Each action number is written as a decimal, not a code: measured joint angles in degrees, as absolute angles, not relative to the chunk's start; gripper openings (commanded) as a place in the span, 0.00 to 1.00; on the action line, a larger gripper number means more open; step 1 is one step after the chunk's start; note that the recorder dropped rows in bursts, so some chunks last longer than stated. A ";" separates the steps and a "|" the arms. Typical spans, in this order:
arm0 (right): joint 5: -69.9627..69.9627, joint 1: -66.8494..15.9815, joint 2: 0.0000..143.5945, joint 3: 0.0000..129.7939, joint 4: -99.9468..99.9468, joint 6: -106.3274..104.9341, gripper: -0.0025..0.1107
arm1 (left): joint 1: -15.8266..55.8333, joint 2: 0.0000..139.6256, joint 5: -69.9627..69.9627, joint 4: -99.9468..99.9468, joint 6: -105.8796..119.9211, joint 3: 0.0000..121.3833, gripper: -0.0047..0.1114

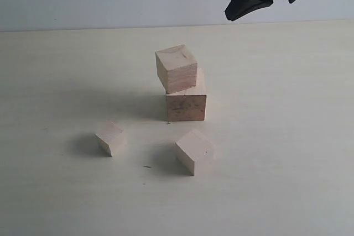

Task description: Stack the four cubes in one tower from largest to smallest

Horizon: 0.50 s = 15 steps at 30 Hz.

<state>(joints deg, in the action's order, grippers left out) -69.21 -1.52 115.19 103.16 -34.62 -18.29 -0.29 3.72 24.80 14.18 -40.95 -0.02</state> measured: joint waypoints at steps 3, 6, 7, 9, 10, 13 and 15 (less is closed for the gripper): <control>-69.21 -1.52 116.19 103.16 -35.05 -18.65 0.02 | -2.37 14.58 29.22 23.32 -30.20 4.47 0.04; -66.98 -1.52 118.12 103.16 -35.24 -18.13 0.02 | -2.86 31.62 28.22 17.26 -25.65 14.37 0.04; -66.00 -1.52 118.80 103.16 -35.24 -17.01 0.02 | -2.48 38.07 26.14 11.22 -27.08 19.02 0.04; -64.11 -1.52 120.42 103.16 -35.24 -13.92 0.02 | -0.70 49.94 21.33 -4.95 -34.05 28.11 0.04; -64.02 -1.52 120.97 103.16 -35.24 -12.79 0.02 | 0.99 56.73 18.52 -14.17 -39.87 33.03 0.04; -65.80 -1.52 122.04 103.16 -35.24 -12.00 0.02 | 7.21 74.42 12.09 -40.41 -60.98 43.53 0.04; -68.21 -1.63 122.15 103.16 -35.14 -14.10 0.02 | 11.73 82.05 14.06 -55.20 -74.25 47.31 0.04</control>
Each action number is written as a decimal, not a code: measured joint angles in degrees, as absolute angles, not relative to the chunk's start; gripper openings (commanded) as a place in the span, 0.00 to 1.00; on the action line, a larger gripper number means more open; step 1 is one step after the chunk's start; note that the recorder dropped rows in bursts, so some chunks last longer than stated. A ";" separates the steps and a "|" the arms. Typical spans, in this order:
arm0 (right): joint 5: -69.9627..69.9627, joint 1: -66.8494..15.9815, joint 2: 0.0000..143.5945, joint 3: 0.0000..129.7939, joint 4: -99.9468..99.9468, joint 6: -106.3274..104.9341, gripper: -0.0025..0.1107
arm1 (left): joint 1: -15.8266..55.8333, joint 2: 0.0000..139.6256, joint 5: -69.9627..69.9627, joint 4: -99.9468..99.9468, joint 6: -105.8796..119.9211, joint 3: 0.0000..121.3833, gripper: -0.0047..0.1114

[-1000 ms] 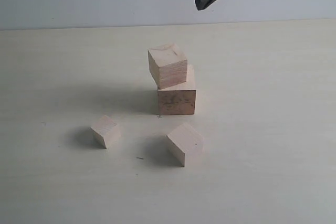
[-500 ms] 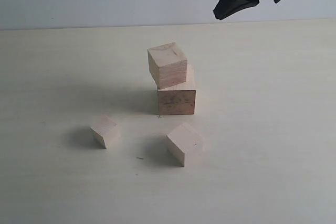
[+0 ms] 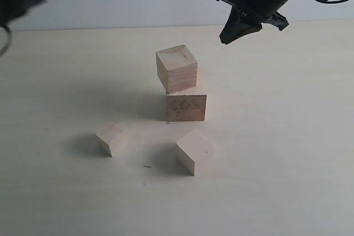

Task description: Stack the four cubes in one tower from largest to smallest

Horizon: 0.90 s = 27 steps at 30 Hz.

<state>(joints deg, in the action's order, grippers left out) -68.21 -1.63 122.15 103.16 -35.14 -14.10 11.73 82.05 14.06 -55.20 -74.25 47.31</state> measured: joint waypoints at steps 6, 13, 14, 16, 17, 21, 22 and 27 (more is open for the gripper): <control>-66.68 -1.98 122.15 103.16 -35.05 -18.49 0.02 | 22.05 101.10 28.96 -71.50 -86.83 54.84 0.04; -63.86 -1.98 122.15 103.16 -35.83 -23.74 0.02 | 22.41 111.02 30.93 -67.16 -88.33 56.96 0.04; -63.86 -1.98 122.26 103.16 -36.12 -24.18 0.02 | 22.15 111.02 31.43 -66.85 -88.45 57.05 0.04; -63.45 -1.98 122.74 103.16 -36.52 -24.60 0.02 | 21.92 111.02 32.45 -66.48 -88.45 57.17 0.04; -63.27 -1.98 123.07 103.16 -36.66 -24.60 0.02 | 21.94 111.02 32.74 -66.35 -88.45 57.17 0.04; -64.32 -1.98 125.99 103.16 -38.12 -24.65 0.02 | 21.67 111.02 36.11 -66.00 -88.45 57.17 0.04; -64.68 -1.98 126.48 103.16 -38.22 -24.74 0.02 | 21.67 111.02 37.55 -66.00 -88.45 57.17 0.04; -66.09 -1.98 127.14 103.16 -38.53 -24.74 0.02 | 21.67 111.02 40.58 -65.30 -88.45 57.17 0.04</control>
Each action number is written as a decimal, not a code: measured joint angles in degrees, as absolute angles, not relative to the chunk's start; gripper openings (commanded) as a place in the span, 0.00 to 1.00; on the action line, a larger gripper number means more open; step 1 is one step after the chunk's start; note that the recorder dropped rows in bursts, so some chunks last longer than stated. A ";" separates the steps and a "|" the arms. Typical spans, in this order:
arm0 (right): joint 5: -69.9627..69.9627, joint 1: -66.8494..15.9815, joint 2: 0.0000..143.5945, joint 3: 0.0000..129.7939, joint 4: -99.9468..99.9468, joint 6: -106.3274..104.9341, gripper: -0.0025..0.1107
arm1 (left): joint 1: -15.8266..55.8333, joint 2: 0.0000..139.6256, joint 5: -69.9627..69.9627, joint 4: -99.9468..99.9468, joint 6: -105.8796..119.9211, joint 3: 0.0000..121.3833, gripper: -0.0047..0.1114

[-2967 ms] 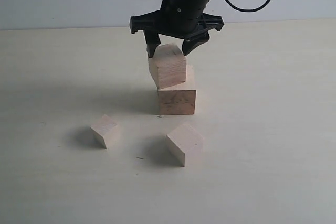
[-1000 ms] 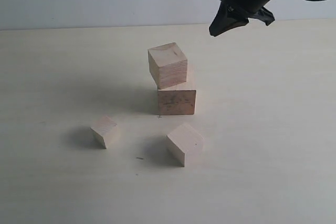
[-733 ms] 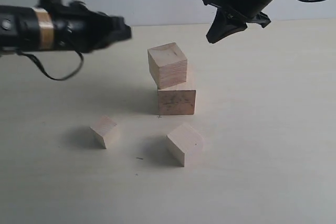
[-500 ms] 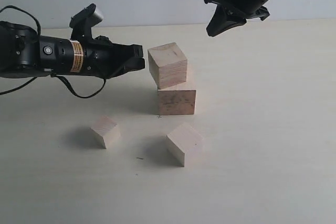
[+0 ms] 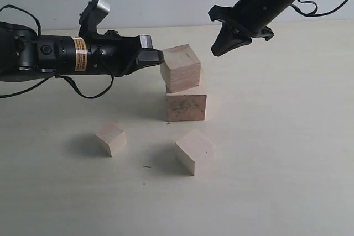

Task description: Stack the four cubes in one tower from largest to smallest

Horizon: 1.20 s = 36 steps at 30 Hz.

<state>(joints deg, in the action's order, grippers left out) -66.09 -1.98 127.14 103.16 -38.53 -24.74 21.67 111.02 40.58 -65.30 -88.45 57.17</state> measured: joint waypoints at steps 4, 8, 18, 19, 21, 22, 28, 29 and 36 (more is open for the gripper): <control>-66.22 -1.98 127.14 103.16 -40.13 -25.93 0.02 | 21.67 112.07 40.62 -64.26 -88.45 57.95 0.04; -68.65 -1.98 127.14 103.16 -45.36 -29.46 0.02 | 21.67 113.71 40.62 -64.09 -88.32 60.23 0.04; -69.68 -1.98 127.14 103.16 -46.80 -30.62 0.02 | 22.98 114.47 41.19 -64.59 -88.46 61.78 0.04; -69.68 -1.98 127.14 103.16 -46.69 -30.62 0.02 | 23.30 114.47 41.35 -64.93 -88.46 61.78 0.04; -69.57 -1.98 127.14 103.16 -46.28 -30.32 0.02 | 24.11 114.47 41.46 -65.56 -88.46 61.78 0.04; -69.49 -1.98 127.14 103.16 -46.14 -30.23 0.02 | 24.33 114.47 41.46 -65.56 -88.46 61.78 0.04; -69.72 -1.98 127.14 103.16 -40.96 -29.33 0.02 | 24.33 114.47 38.15 -64.96 -88.46 61.78 0.04; -69.72 -1.98 127.14 103.16 -35.56 -27.09 0.02 | 24.21 114.47 37.93 -64.54 -88.46 61.78 0.04; -69.82 -1.98 127.14 103.16 -31.27 -23.44 0.02 | 21.44 111.58 37.93 -65.21 -87.65 61.78 0.04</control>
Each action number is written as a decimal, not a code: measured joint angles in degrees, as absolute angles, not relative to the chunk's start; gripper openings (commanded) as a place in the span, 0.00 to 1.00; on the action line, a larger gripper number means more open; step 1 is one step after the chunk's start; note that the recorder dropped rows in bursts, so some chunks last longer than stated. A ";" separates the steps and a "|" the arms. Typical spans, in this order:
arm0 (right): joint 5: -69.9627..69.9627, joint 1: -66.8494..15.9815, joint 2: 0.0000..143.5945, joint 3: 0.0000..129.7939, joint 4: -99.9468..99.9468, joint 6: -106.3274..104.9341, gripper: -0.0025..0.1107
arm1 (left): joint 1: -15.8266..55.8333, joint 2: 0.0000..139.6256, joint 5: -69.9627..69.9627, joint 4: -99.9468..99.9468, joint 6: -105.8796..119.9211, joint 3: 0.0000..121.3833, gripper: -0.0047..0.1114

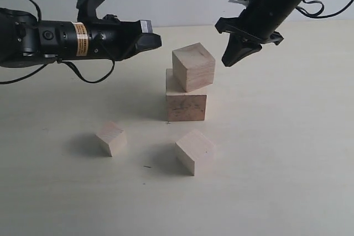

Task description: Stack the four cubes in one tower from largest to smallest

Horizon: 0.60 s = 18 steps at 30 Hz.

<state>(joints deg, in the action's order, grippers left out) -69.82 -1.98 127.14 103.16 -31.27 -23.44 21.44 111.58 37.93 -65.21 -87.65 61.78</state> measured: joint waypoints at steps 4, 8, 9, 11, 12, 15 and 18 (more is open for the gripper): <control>-69.96 -1.98 127.14 103.16 -36.43 -25.03 0.02 | 21.06 111.17 37.71 -66.61 -87.65 61.57 0.04; -69.96 -1.98 127.14 103.16 -38.15 -25.68 0.02 | 21.06 111.17 37.53 -67.65 -87.65 61.06 0.04; -69.96 -2.08 127.14 103.16 -38.19 -25.76 0.02 | 21.06 111.17 37.31 -67.65 -87.65 61.05 0.04; -69.96 -2.47 127.14 102.89 -38.19 -25.80 0.02 | 21.06 111.17 36.88 -67.76 -87.65 60.94 0.04; -69.96 -2.76 127.14 102.53 -38.19 -25.80 0.02 | 21.06 111.17 36.67 -67.90 -87.65 60.94 0.04; -69.96 -3.97 127.14 99.75 -37.84 -25.80 0.02 | 21.06 111.17 36.48 -68.27 -87.65 60.94 0.04; -70.10 -4.21 127.14 98.35 -37.88 -25.90 0.02 | 21.06 111.17 35.97 -68.42 -87.65 60.94 0.04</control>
